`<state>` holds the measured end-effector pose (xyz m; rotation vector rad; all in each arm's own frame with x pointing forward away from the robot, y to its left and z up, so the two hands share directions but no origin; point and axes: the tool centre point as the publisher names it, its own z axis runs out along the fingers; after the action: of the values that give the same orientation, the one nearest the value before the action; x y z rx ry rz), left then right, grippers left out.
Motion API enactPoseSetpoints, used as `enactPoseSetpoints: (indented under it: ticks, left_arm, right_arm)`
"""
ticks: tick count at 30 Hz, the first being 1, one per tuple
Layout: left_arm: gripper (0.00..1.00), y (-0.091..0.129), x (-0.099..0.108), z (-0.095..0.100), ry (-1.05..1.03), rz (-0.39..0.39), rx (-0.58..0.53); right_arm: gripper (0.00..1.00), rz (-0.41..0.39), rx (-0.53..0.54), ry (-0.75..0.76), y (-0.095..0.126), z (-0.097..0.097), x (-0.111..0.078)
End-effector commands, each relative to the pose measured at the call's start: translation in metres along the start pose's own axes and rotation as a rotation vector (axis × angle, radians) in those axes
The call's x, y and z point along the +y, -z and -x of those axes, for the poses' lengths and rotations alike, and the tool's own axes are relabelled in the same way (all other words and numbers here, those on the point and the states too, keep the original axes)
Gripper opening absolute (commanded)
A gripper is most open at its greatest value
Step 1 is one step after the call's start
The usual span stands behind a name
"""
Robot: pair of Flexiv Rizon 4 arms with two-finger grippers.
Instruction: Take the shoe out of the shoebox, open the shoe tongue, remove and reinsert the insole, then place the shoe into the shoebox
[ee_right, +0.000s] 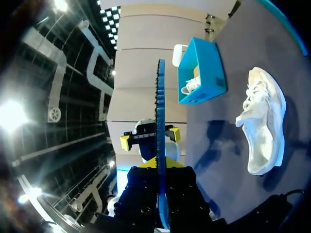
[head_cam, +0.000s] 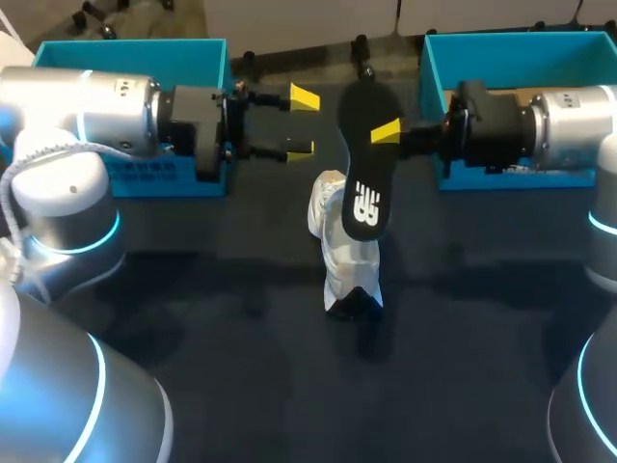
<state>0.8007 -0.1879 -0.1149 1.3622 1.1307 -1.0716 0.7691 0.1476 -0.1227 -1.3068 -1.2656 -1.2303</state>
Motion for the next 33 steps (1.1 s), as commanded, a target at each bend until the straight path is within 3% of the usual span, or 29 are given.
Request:
enactPoseSetpoints:
  ticks: [1, 2, 4, 18, 33]
  left_arm:
    - [0.96, -0.019, 0.003, -0.004, 0.003, 0.000, -0.007]
    - [0.95, -0.021, 0.003, -0.005, 0.008, 0.000, -0.009]
    - [0.80, -0.025, 0.003, -0.004, 0.008, 0.001, -0.011]
    - [0.57, -0.042, 0.019, -0.006, 0.021, 0.059, -0.038]
    - [0.42, -0.048, 0.031, -0.008, 0.050, 0.087, -0.050]
  right_arm:
    - [0.00, -0.011, -0.010, -0.001, -0.012, -0.001, 0.007]
    - [0.00, -0.012, -0.009, -0.001, -0.013, -0.001, 0.008]
    - [0.00, -0.013, -0.007, -0.001, -0.015, -0.001, 0.010]
    - [0.00, -0.012, 0.004, 0.014, -0.026, -0.004, 0.014]
    - [0.00, -0.001, 0.010, 0.026, -0.028, -0.005, 0.013]
